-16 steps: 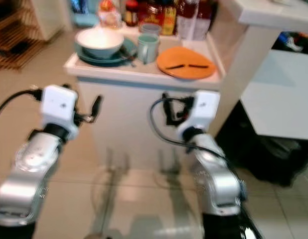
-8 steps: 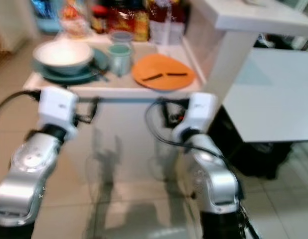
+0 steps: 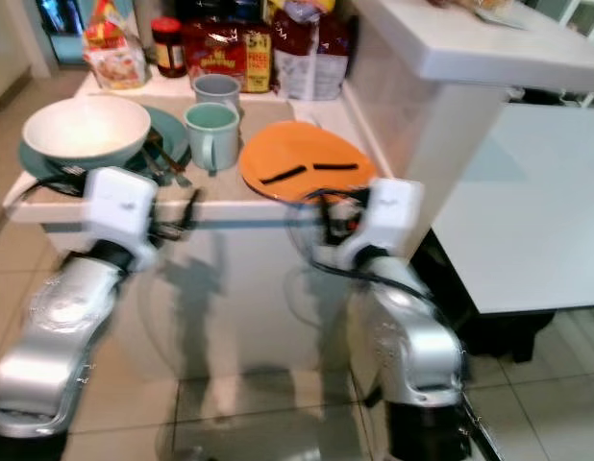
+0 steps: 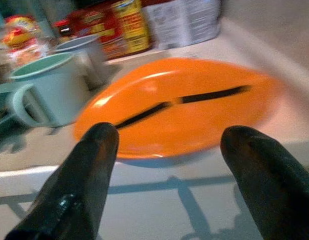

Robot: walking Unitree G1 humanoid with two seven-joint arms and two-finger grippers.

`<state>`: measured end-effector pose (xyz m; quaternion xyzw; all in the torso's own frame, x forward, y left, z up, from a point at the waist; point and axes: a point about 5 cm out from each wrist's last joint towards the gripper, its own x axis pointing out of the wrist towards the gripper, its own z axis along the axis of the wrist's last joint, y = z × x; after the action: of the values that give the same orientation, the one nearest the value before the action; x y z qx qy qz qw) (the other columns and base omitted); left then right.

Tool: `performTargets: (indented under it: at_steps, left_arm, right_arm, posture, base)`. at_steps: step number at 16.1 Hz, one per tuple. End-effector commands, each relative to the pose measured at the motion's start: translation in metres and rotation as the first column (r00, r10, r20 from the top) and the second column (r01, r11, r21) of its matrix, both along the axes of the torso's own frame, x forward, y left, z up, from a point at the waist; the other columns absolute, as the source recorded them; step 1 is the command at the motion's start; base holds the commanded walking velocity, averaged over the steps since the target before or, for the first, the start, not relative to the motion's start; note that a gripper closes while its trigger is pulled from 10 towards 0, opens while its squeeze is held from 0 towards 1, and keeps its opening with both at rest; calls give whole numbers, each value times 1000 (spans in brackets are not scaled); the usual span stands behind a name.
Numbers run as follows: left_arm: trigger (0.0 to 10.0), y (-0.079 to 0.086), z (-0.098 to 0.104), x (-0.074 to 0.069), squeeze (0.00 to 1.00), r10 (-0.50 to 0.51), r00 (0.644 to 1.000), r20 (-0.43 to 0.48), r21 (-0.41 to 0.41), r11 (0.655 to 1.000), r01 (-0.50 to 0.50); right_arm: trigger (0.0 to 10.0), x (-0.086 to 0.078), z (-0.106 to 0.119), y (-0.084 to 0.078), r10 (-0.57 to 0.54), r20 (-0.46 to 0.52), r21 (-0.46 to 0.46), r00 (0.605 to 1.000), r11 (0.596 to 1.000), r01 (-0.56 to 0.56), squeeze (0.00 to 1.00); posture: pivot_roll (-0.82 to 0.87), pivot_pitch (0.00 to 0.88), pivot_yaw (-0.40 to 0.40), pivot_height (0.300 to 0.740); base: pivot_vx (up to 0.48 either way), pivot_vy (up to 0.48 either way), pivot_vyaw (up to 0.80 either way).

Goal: Setting the table

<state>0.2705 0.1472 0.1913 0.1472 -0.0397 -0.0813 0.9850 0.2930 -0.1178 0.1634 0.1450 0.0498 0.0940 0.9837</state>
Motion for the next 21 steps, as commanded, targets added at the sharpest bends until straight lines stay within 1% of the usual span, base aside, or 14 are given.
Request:
performTargets:
  at_steps: [1, 2, 3, 6, 7, 8, 9, 10, 12, 14, 17, 19, 20, 21]
  left_arm:
    - [10000, -12, 3, -1, 0, -58, 998, 12, -8, 998, 58]
    - [10000, -12, 3, -2, 0, -66, 998, 14, -8, 998, 66]
    - [10000, -13, 4, -3, 0, -76, 997, 17, -10, 997, 77]
    - [10000, -13, 4, -3, 0, -76, 997, 17, -10, 997, 77]
    - [10000, -14, 4, -3, 0, -82, 996, 18, -11, 997, 82]
    - [10000, -17, 5, -5, 0, -125, 992, 16, -6, 992, 125]
    - [10000, -21, 5, -9, 0, -192, 981, 13, 4, 981, 192]
    - [10000, -23, 5, -11, 0, -221, 975, 8, 8, 975, 221]
    - [10000, -26, 4, -13, 0, -262, 965, 1, 19, 965, 262]
    - [10000, -27, 4, -15, 0, -289, 957, -8, 27, 957, 289]
    - [10000, -26, 4, -15, 0, -294, 956, -12, 33, 955, 295]
    - [10000, -26, 3, -16, 0, -302, 953, -18, 37, 952, 303]
    - [10000, -27, 3, -16, 0, -308, 951, -21, 37, 951, 308]
    - [10000, -27, 2, -17, 0, -317, 948, -25, 39, 947, 318]
  right_arm:
    - [10000, 2, -4, -14, -52, -50, -2, 997, 999, 52, 0]
    - [10000, 2, -6, -12, -38, -89, 30, 995, 999, 41, 0]
    - [10000, 3, -7, -11, -28, -105, 39, 994, 999, 32, 816]
    - [10000, 3, -7, -11, -28, -105, 39, 994, 999, 32, 816]
    - [10000, 4, -8, -12, -35, -113, 45, 993, 998, 41, 1000]
    - [10000, 8, -9, -15, -72, -154, 111, 985, 990, 90, 1000]
    - [10000, 14, -11, -17, -100, -222, 215, 970, 965, 149, 902]
    - [10000, 17, -13, -17, -99, -271, 269, 958, 947, 174, 0]
    - [10000, 28, -14, -16, -72, -336, 379, 939, 902, 205, 0]
    - [10000, 43, -7, -14, -17, -358, 479, 933, 855, 200, 0]
    - [10000, 51, -4, -13, -1, -373, 496, 928, 845, 200, 0]
    - [10000, 56, -5, -12, 24, -409, 519, 912, 828, 212, 0]
    - [10000, 58, -7, -12, 29, -436, 529, 900, 817, 230, 0]
    - [10000, 59, -9, -12, 35, -463, 551, 886, 794, 257, 0]
  posture:
    - [99, 31, -71, 740]
    - [99, 32, -72, 740]
    - [102, 34, -74, 740]
    - [102, 34, -74, 740]
    - [102, 34, -74, 740]
    - [104, 34, -74, 740]
    - [104, 34, -74, 740]
    - [104, 34, -74, 740]
    - [105, 35, -70, 740]
    - [112, 33, -72, 740]
    - [116, 33, -73, 740]
    - [117, 29, -74, 740]
    - [117, 29, -74, 740]
    - [117, 27, -73, 740]
  base:
    - [0, 0, 0]
    - [0, 0, 0]
    - [0, 0, 0]
    - [0, 0, 0]
    - [0, 0, 0]
    - [0, 0, 0]
    - [0, 0, 0]
    - [0, 0, 0]
    - [0, 0, 0]
    - [0, 0, 0]
    - [0, 0, 0]
    - [0, 0, 0]
    - [0, 0, 0]
    - [0, 0, 0]
